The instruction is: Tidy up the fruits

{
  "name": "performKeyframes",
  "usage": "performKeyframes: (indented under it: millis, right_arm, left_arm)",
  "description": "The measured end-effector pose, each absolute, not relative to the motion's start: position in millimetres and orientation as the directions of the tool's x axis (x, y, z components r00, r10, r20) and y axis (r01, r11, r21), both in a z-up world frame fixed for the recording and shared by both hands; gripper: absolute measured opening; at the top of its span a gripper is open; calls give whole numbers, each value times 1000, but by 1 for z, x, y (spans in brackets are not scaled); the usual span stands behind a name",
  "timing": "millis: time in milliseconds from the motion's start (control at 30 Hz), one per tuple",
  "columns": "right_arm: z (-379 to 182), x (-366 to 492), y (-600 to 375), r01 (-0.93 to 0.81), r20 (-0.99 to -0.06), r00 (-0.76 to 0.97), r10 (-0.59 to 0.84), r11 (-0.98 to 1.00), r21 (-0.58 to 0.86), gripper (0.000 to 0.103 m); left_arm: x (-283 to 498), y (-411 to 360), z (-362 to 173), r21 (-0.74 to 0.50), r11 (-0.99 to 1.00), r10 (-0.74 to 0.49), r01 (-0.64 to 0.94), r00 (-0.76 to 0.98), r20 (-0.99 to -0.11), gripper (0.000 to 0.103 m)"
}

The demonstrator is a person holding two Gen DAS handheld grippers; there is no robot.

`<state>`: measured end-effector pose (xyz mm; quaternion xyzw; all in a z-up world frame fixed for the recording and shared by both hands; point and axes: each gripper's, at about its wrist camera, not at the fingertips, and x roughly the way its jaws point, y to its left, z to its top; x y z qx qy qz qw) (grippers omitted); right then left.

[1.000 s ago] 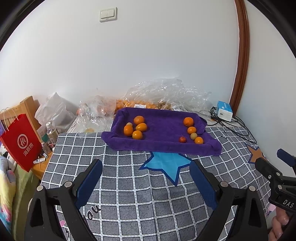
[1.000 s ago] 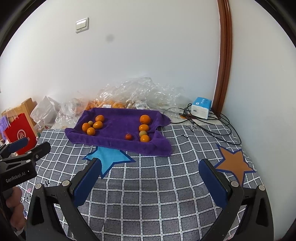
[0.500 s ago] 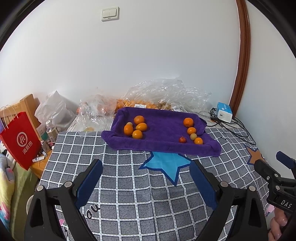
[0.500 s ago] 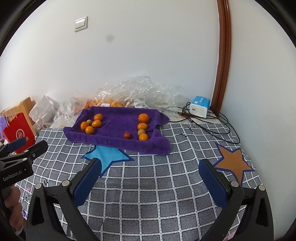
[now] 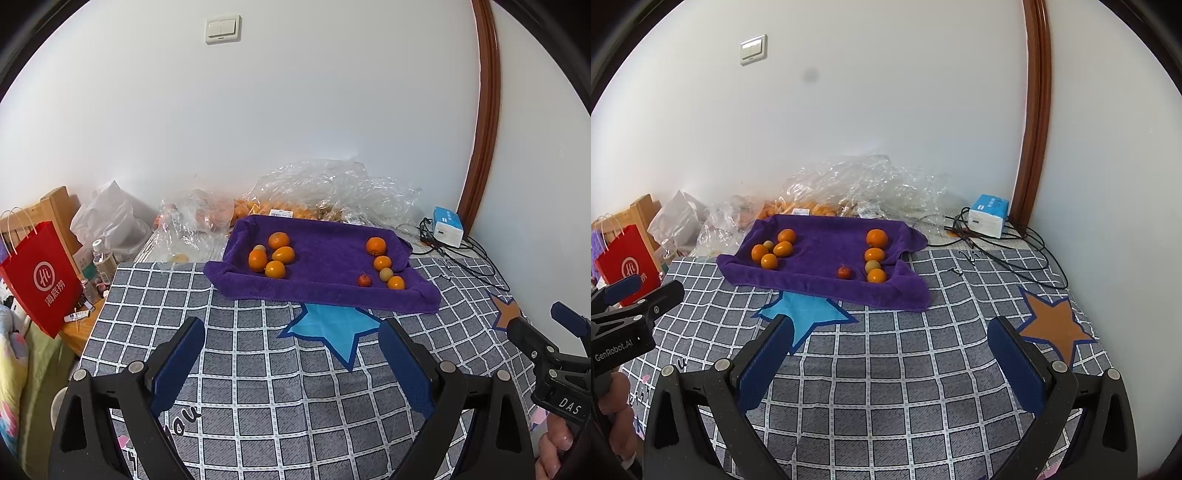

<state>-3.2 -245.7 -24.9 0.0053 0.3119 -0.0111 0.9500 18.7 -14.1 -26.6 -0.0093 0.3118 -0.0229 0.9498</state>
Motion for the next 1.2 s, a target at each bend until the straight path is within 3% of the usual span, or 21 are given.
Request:
performKeyframes:
  millis: [1200]
  right_arm:
    - [-23,-5,-247,25,-581,813,-20,1000,1,103]
  left_arm:
    - [15,-15,-21,-35,998,-56,43,817,-575,95]
